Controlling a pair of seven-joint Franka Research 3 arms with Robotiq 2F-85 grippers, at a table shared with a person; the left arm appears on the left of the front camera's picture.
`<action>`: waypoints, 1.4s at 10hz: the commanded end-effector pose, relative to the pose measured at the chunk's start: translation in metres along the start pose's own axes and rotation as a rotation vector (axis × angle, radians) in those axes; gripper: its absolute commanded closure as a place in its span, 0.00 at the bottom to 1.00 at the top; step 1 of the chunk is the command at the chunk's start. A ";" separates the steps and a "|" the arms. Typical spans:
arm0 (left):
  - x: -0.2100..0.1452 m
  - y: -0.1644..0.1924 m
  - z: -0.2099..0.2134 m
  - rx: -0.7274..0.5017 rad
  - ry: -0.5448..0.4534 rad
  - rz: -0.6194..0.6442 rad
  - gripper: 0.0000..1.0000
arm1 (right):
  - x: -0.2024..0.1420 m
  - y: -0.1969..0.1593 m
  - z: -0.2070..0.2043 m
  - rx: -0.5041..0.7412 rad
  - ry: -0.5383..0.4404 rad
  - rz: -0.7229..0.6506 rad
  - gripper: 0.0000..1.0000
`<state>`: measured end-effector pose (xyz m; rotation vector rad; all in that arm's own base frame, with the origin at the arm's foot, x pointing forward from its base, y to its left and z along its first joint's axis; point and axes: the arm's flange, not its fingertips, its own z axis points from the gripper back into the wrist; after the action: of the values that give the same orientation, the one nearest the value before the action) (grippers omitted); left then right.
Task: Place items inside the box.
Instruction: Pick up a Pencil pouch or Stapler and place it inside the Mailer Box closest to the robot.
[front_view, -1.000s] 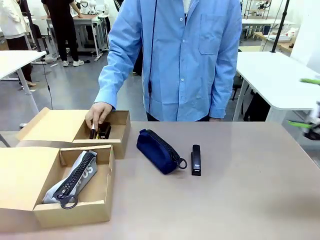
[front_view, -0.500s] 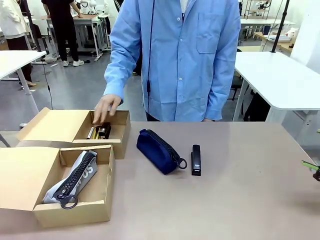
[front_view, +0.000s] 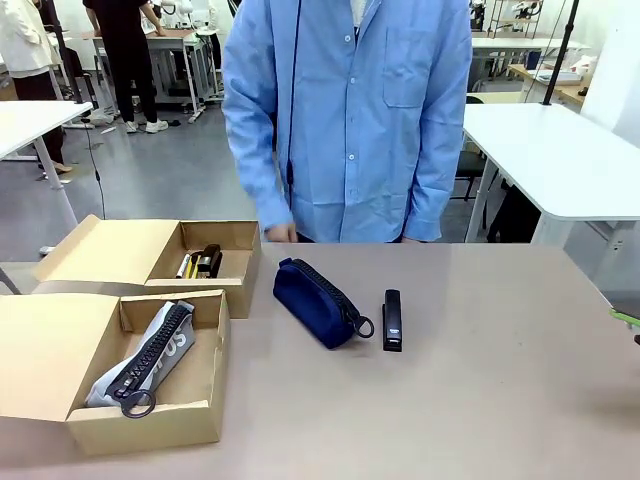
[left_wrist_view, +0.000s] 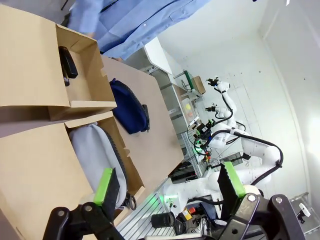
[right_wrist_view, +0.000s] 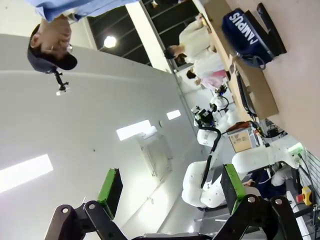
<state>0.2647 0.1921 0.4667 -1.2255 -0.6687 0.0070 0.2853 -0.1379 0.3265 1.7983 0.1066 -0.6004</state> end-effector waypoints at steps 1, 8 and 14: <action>0.000 -0.002 -0.001 -0.021 -0.015 -0.019 0.00 | -0.005 0.003 0.000 -0.007 0.008 -0.025 0.00; 0.000 -0.002 -0.001 -0.021 -0.015 -0.019 0.00 | -0.005 0.003 0.000 -0.007 0.008 -0.025 0.00; 0.000 -0.002 -0.001 -0.021 -0.015 -0.019 0.00 | -0.022 0.010 -0.177 -0.578 -0.211 0.224 0.00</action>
<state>0.2652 0.1916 0.4664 -1.2254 -0.6666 0.0063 0.3585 -0.0504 0.3622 1.3721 -0.0392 -0.5201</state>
